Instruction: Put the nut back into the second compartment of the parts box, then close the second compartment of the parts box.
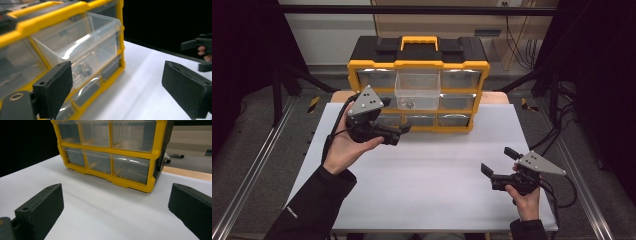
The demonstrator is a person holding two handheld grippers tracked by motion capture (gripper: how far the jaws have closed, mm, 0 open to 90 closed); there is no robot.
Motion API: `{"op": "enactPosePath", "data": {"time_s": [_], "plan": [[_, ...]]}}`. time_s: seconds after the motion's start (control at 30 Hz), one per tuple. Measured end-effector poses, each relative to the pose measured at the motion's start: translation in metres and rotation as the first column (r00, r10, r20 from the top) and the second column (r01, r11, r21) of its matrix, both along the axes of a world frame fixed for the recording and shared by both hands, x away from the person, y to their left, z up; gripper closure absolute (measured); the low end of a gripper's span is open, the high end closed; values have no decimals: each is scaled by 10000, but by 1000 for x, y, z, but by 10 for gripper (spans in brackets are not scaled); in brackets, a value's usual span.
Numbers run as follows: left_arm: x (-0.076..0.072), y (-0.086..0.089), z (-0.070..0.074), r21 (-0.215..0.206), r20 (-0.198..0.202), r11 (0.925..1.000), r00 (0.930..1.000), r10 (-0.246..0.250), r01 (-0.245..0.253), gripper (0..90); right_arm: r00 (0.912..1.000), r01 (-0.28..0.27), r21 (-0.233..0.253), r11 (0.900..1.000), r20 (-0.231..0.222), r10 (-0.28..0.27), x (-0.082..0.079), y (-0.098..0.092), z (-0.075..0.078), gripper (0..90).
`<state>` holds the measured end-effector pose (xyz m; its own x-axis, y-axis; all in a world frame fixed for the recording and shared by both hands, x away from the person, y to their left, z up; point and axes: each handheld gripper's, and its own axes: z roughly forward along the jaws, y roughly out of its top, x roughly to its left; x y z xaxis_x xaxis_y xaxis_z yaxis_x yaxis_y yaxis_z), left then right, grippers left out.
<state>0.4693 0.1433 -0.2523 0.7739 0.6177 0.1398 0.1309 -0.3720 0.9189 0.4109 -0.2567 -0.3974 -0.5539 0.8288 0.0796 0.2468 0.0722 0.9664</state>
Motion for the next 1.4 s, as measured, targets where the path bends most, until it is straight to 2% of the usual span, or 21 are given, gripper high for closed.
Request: {"op": "enactPosePath", "data": {"time_s": [0.03, 0.13, 0.37, 0.43, 0.47, 0.57, 0.63, 0.7, 0.73, 0.83, 0.93, 0.97, 1.03, 1.1, 1.2, 1.3, 1.33, 1.4], "plan": [[0, 0, -2, 85, 28, 10000, 10000, 39, -39, 93, 10000, 9, 32, 10000, -20, -9, 0, 0, 0, 5], [1, 1, -8, -50, -12, 10000, 10000, 41, -41, 109, 10000, -13, -11, 10000, -54, 12, 0, 1, -1, 5], [3, 0, -16, -77, 83, 9999, 9999, 139, -138, 216, 10000, -19, 41, 10000, -53, 19, 1, 1, -1, 5], [4, -1, -18, -99, 120, 9998, 9998, 181, -180, 275, 10000, -27, 49, 10000, -65, 27, 1, 1, -1, 5], [7, -2, -21, -140, -37, 9998, 9999, 148, -148, 348, 10000, -32, 21, 10000, -49, 32, 1, 1, -1, 5], [11, -2, -25, -131, -214, 9998, 9997, 149, -152, 461, 10000, -53, 36, 10000, -39, 53, 1, 1, -1, 5], [15, -2, -28, -220, -470, 9996, 9987, 173, -183, 489, 10000, -61, 59, 10000, -17, 61, 1, 1, -1, 5], [21, -3, -31, -365, -895, 9993, 9960, 17, -50, 600, 10000, -61, 22, 10000, -44, 61, 1, 2, -1, 5], [23, -3, -32, -358, -1064, 9994, 9943, -6, -33, 600, 10000, -61, 22, 10000, -44, 61, 1, 2, -1, 5], [31, -6, -36, -94, -1076, 10000, 9942, -9, -1, 737, 9999, -91, 27, 10000, -83, 91, 1, 2, -2, 5], [32, -10, -38, -89, -1170, 9999, 9931, 120, -132, 805, 9999, -113, 18, 9999, -67, 113, 1, 3, -2, 5], [35, -10, -38, 85, -987, 9999, 9951, 97, -89, 805, 9999, -113, 18, 9999, -67, 113, 1, 3, -2, 5], [37, -12, -39, -42, -1064, 9999, 9943, 95, -100, 846, 9999, -125, 48, 9999, -60, 125, 1, 3, -2, 5], [39, -14, -39, -8, -965, 9998, 9951, 202, -204, 887, 9999, -127, 54, 9999, -51, 127, 1, 3, -2, 5], [45, -16, -39, 151, -722, 9997, 9972, 183, -173, 892, 9999, -141, 60, 9999, -50, 141, 1, 3, -2, 5], [49, -20, -39, 197, -707, 9996, 9973, 196, -182, 893, 9999, -121, 48, 9999, -57, 121, 1, 3, -2, 5], [53, -22, -39, 339, -568, 9993, 9982, 169, -150, 893, 9999, -130, 46, 9999, -76, 131, 1, 3, -2, 5], [53, -24, -40, 190, -720, 9994, 9969, 310, -297, 893, 9999, -139, 32, 9999, -64, 140, 1, 3, -2, 5]]}}
